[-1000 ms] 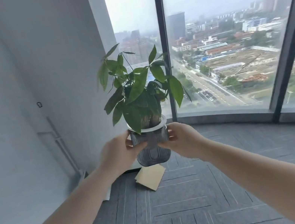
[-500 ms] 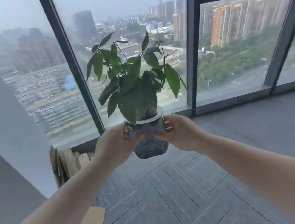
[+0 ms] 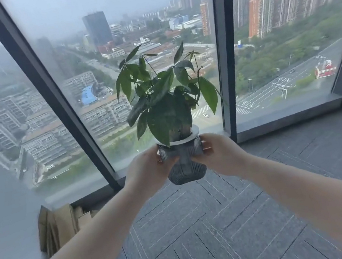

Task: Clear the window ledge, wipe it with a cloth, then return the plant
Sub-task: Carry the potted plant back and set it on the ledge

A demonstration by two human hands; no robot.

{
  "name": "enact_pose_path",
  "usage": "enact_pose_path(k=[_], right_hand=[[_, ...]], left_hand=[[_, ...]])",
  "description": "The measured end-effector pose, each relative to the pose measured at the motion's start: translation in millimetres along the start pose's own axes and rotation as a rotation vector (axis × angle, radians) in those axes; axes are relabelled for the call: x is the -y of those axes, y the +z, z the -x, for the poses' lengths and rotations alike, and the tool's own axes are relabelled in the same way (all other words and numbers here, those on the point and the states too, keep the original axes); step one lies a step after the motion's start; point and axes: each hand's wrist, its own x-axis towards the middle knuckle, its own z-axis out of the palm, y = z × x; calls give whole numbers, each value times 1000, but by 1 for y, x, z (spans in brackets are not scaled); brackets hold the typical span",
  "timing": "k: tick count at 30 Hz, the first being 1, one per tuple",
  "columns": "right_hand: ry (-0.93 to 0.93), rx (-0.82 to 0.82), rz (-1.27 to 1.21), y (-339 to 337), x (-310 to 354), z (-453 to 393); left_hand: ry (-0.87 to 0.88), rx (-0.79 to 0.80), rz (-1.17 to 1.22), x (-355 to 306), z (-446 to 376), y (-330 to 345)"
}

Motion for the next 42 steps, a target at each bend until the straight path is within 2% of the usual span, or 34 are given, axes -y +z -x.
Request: enact_pose_path(k=[5, 13, 24, 32, 42], right_hand=[[0, 39, 32, -16, -21, -107], [70, -23, 136, -29, -67, -284], [159, -24, 180, -70, -161, -494], [115, 65, 96, -87, -264, -674], [174, 173, 50, -88, -356, -821]], left_hand=[[-35, 15, -5, 12, -108, 13], [68, 37, 21, 42, -311, 47], [116, 136, 69, 34, -545, 108], [-56, 99, 25, 36, -714, 172], [-225, 104, 96, 50, -859, 246]])
